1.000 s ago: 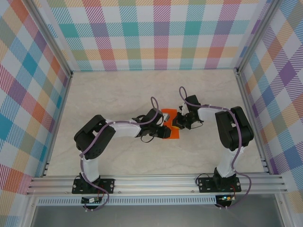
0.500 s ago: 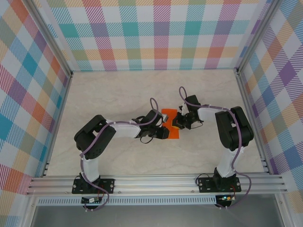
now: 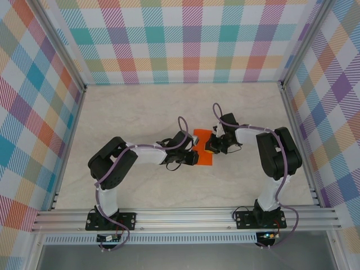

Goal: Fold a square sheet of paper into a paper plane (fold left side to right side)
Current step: Fold the triangle a second time at the center of the table.

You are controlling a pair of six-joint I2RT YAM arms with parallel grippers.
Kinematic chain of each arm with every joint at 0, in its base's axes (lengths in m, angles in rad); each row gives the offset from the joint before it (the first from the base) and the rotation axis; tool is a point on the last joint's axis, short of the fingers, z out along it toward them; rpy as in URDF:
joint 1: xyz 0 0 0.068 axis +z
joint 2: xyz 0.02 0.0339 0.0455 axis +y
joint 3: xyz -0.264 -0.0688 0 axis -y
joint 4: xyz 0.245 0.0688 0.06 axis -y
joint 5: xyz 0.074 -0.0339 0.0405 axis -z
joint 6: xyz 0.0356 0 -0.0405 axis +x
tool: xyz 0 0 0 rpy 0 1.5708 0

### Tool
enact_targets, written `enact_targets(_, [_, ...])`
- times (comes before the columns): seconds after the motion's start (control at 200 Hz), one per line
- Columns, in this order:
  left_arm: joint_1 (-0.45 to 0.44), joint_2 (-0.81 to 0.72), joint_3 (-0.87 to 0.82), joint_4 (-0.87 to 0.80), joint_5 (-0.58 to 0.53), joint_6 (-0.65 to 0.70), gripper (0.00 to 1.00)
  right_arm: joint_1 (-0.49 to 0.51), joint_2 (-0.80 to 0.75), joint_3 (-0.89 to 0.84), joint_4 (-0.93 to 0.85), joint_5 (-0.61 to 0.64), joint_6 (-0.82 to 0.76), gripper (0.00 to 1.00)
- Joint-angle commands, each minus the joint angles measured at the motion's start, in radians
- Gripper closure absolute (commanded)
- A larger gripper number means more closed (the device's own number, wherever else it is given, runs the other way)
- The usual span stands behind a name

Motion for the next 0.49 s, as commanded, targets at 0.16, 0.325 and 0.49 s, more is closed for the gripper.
enact_targets(0.16, [0.012, -0.013, -0.055, -0.027, -0.012, 0.004, 1.0, 0.005, -0.154, -0.055, -0.004, -0.036, -0.057, 1.0])
enact_targets(0.325, [0.011, -0.015, -0.059, -0.02, -0.015, 0.004, 1.0, 0.054, -0.138, -0.087, 0.056, -0.058, -0.01, 1.0])
enact_targets(0.49, [0.011, -0.013, -0.059, -0.019, -0.009, 0.004, 1.0, 0.088, -0.095, -0.076, 0.092, -0.067, 0.019, 1.0])
